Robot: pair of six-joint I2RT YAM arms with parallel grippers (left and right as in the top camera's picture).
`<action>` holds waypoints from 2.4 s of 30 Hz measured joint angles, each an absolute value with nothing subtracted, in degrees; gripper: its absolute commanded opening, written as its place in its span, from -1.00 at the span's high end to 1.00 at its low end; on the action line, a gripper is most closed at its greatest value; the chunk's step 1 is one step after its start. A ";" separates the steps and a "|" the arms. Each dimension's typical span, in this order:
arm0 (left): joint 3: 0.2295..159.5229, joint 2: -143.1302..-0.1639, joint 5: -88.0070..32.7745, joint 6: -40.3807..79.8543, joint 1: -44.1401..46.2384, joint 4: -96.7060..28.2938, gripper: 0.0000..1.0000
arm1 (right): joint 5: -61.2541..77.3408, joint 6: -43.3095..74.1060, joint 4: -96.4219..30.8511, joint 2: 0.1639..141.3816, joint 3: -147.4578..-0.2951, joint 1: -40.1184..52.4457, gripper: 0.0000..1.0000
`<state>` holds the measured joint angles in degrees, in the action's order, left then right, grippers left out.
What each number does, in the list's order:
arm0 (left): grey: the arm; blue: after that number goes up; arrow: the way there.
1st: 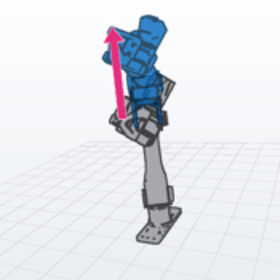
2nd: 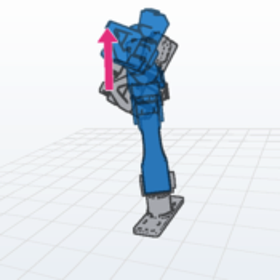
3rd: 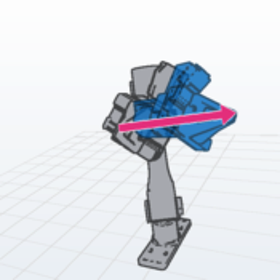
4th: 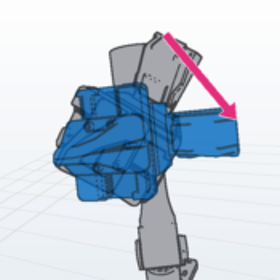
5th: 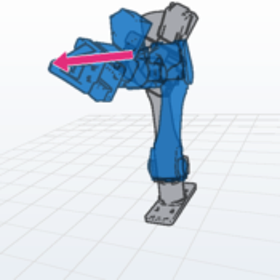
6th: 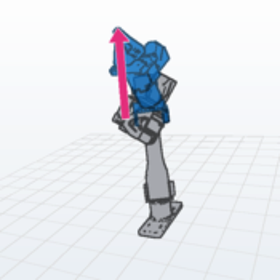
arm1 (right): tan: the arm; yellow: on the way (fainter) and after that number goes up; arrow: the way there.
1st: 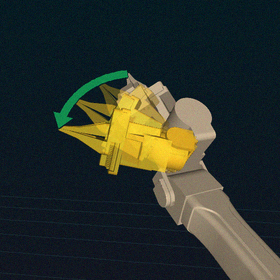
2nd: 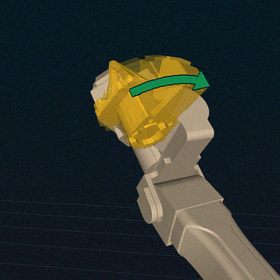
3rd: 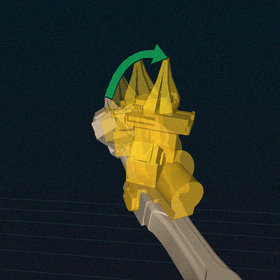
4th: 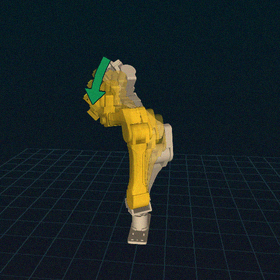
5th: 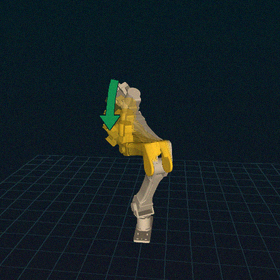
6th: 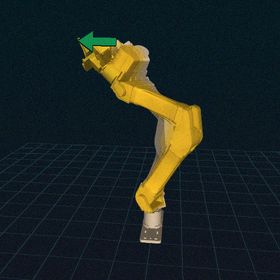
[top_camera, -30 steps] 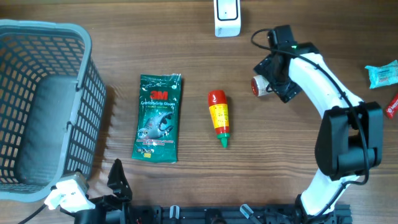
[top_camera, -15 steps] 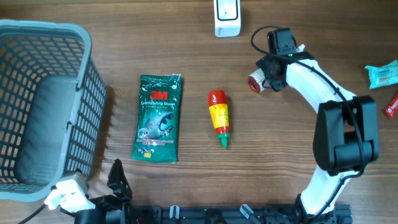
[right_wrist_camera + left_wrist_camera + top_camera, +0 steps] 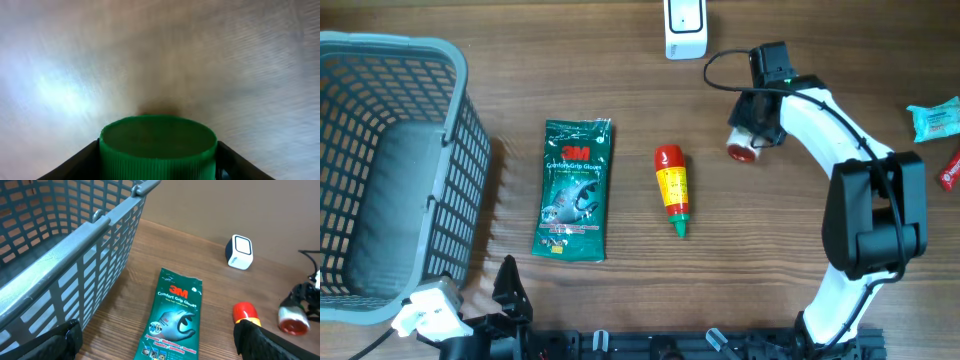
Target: Scan the item barcode
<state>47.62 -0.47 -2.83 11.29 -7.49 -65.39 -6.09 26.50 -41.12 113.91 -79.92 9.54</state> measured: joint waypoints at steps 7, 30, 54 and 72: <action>47.62 -0.47 -2.83 11.29 -7.49 -65.39 -1.00 | -8.01 4.91 -48.03 109.14 -79.94 9.74 -0.95; 47.62 -0.47 -2.83 11.29 -7.49 -65.39 -1.00 | -4.21 10.87 -54.17 117.10 -80.05 9.06 -0.89; 47.62 -0.47 -2.83 11.29 -7.49 -65.36 -1.00 | -1.98 12.53 -50.09 118.65 -84.44 9.02 -0.03; 47.62 -0.47 -2.83 11.29 -7.49 -65.39 -1.00 | -7.90 48.05 -77.30 119.04 -95.09 9.02 -0.04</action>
